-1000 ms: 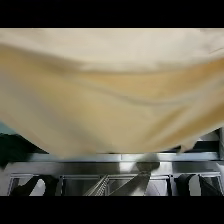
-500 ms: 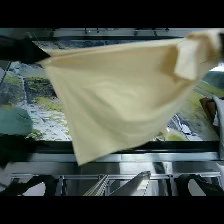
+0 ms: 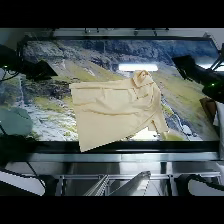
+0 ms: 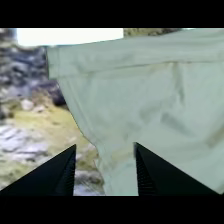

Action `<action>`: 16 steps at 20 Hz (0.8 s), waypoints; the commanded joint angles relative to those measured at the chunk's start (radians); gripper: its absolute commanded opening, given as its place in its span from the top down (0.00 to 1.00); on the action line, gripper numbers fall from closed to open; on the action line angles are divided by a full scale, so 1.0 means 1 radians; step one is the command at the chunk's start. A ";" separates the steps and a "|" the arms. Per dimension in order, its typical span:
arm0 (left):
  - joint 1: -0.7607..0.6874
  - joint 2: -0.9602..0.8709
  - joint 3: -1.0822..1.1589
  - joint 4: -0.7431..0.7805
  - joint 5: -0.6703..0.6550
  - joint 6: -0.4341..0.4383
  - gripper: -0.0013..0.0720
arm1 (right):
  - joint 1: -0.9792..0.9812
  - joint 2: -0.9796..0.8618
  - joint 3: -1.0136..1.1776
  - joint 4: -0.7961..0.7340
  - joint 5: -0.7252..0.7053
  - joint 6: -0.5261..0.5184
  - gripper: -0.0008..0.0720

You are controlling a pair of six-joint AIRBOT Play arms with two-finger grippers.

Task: Fold the shirts.

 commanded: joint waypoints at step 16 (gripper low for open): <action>0.059 1.078 -1.536 -0.144 -0.250 -0.154 0.01 | -0.251 0.005 -0.334 -0.208 0.443 0.029 0.20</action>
